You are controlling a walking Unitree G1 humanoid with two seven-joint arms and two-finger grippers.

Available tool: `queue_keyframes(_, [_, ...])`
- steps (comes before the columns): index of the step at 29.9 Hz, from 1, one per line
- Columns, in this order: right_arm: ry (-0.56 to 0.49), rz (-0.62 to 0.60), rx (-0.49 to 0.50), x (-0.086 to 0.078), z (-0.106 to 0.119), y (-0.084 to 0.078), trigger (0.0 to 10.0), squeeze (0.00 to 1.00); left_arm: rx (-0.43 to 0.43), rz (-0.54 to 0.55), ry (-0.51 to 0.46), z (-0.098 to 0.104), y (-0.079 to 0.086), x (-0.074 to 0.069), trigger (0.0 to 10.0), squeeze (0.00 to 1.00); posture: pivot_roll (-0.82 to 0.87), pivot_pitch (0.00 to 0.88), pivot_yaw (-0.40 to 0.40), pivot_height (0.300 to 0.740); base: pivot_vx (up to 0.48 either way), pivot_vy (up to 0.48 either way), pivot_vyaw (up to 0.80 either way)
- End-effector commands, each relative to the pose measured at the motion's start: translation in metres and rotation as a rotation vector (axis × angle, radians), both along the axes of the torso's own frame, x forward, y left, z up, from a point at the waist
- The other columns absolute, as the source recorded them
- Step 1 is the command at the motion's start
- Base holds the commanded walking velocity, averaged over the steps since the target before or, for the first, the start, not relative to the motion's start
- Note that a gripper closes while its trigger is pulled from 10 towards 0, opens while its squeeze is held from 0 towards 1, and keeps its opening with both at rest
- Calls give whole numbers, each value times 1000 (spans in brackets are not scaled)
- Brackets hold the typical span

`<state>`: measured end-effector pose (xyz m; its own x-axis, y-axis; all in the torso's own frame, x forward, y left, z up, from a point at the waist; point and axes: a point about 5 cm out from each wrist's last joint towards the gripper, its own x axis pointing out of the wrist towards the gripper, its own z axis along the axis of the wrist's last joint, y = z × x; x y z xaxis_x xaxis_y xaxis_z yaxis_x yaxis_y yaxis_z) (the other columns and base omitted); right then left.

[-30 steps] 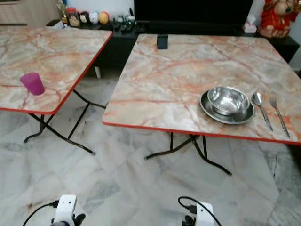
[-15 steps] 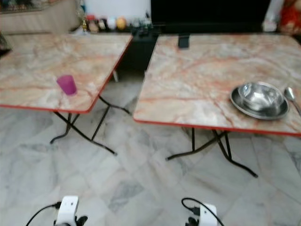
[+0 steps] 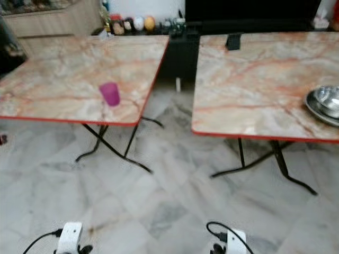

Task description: Setting the table

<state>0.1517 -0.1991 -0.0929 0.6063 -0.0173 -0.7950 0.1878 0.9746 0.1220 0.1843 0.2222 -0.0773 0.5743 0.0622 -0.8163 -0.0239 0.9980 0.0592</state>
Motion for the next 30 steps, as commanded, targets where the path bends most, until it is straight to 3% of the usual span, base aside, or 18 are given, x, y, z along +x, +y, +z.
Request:
queue_keyframes(1, [-10,11,20,5,1,9,10000,0,23,16,21,0,12,-7,10000,0,4,0,35,736,0,480,0])
queue_keyframes(8, [-11,19,16,5,1,9,10000,0,27,15,23,0,17,-8,10000,0,4,0,33,736,0,464,-114])
queue_keyframes(18, [-1,11,17,2,0,7,10000,0,10,-2,23,-2,4,-6,10000,0,-4,0,35,736,0,438,0])
queue_keyframes(30, [5,30,25,1,-1,12,10000,0,23,-8,21,-1,9,-6,10000,0,-1,0,36,736,0,381,0])
